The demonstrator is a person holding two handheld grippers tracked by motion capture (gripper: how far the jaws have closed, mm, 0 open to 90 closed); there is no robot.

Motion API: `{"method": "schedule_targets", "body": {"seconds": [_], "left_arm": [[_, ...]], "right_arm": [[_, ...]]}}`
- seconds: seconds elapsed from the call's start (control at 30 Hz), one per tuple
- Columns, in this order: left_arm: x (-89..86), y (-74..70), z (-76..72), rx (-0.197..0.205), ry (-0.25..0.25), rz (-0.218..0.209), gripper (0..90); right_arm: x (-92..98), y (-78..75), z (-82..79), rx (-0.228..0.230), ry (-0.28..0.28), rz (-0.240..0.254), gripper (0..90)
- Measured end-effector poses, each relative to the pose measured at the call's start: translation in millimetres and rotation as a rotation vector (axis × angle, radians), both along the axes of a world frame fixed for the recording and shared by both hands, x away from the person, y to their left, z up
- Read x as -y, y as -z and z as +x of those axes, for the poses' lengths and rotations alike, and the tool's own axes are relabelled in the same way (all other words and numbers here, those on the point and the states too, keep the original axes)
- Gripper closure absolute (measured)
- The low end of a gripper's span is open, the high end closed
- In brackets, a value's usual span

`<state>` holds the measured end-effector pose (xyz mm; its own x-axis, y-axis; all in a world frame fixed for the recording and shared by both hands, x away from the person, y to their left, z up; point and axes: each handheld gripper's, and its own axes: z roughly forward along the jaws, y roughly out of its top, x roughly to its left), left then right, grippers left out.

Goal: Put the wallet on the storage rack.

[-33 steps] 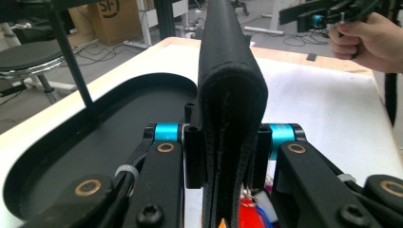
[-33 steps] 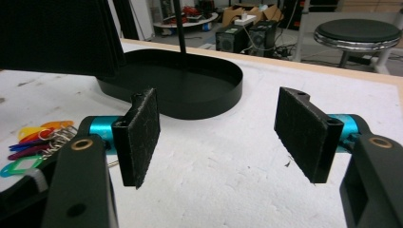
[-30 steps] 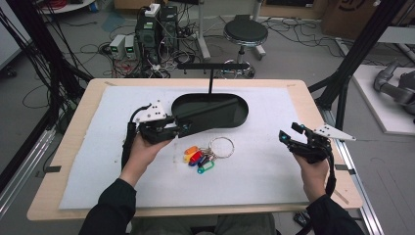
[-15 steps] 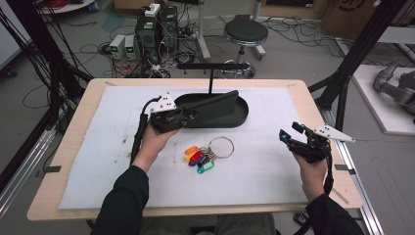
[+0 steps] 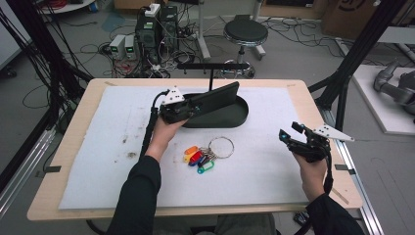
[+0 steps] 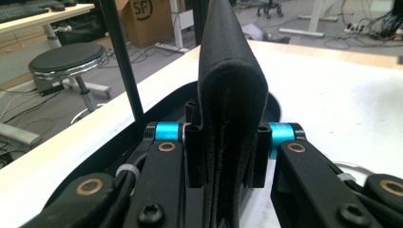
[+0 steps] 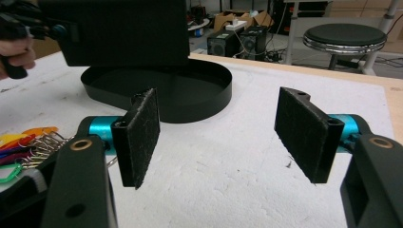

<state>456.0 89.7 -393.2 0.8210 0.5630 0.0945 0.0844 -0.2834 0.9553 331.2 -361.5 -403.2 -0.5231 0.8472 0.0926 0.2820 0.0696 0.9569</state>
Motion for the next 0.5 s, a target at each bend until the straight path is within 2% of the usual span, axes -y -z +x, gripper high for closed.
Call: {"method": "schedule_targets", "body": {"seconds": [0.03, 0.2, 0.33, 0.4, 0.47, 0.5], "left_arm": [[3.3, 4.8, 4.7, -0.002, -0.007, 0.015, 74.8], [8.5, 14.7, 13.3, 0.008, -0.013, 0.039, 74.7], [8.3, 20.1, 17.7, 0.002, -0.027, 0.025, 74.6], [8.8, 23.9, 20.2, 0.010, -0.046, 0.060, 74.6], [8.8, 25.1, 20.9, 0.011, -0.050, 0.070, 74.6], [7.8, 28.3, 22.7, -0.006, -0.050, 0.063, 74.6]], "right_arm": [[0.3, 0.1, 0.0, -0.001, 0.000, 0.000, 32.3], [1.3, 1.2, 1.3, 0.000, -0.001, 0.000, 32.3], [0.9, 1.7, 1.7, -0.002, -0.004, -0.001, 32.3], [0.7, 1.6, 1.7, 0.000, -0.005, -0.001, 32.4], [0.4, 2.1, 2.7, 0.001, -0.001, -0.006, 32.4], [0.3, 2.4, 3.2, -0.004, -0.001, -0.004, 32.4]]}}
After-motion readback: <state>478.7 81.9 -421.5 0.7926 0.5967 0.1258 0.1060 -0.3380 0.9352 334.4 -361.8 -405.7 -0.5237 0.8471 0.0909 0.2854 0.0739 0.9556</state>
